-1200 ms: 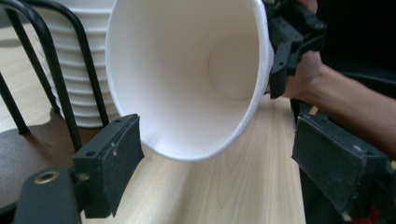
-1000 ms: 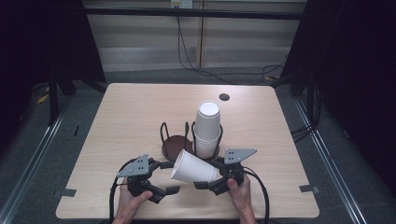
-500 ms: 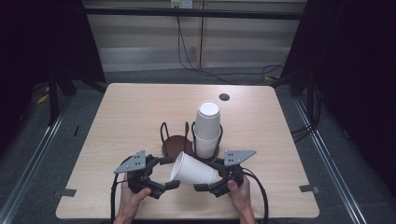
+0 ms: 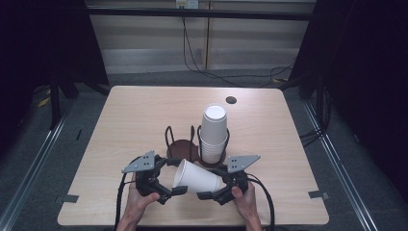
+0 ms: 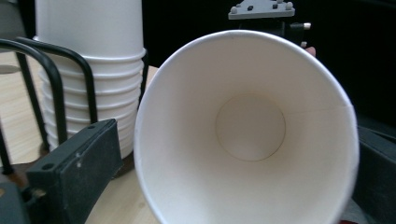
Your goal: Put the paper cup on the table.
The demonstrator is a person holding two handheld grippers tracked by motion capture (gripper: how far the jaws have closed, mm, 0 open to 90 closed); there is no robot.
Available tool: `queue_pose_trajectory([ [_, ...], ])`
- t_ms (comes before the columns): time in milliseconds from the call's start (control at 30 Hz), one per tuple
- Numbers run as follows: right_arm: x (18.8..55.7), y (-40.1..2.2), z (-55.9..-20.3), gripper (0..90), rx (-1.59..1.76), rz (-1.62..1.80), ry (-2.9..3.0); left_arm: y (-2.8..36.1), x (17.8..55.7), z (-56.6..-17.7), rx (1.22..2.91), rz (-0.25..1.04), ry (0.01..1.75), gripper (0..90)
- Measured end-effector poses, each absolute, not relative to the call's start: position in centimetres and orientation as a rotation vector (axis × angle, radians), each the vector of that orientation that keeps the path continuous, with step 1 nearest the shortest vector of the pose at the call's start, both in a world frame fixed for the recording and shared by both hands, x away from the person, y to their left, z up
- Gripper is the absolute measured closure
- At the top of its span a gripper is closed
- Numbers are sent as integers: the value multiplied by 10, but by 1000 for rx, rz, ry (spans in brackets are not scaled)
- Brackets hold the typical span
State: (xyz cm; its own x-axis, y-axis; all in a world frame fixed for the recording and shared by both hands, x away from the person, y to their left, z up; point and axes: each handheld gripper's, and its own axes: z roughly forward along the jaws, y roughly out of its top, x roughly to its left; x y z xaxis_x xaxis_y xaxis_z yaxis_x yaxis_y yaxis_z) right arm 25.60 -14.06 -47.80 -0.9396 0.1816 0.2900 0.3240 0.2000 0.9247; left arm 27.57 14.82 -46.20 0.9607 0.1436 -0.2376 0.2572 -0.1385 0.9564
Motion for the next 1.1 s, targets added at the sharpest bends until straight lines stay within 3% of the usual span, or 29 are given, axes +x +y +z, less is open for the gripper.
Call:
queue_pose_trajectory([
  [467,256,-137,-479,233,-484,-1833,-2366,142,279,-465,1734,-172,282,67],
  [800,257,-137,-481,227,-496,-1824,-2376,138,279,-466,1749,-162,307,61],
  [1100,254,-139,-482,200,-499,-1826,-2410,138,277,-460,1759,-176,285,142],
])
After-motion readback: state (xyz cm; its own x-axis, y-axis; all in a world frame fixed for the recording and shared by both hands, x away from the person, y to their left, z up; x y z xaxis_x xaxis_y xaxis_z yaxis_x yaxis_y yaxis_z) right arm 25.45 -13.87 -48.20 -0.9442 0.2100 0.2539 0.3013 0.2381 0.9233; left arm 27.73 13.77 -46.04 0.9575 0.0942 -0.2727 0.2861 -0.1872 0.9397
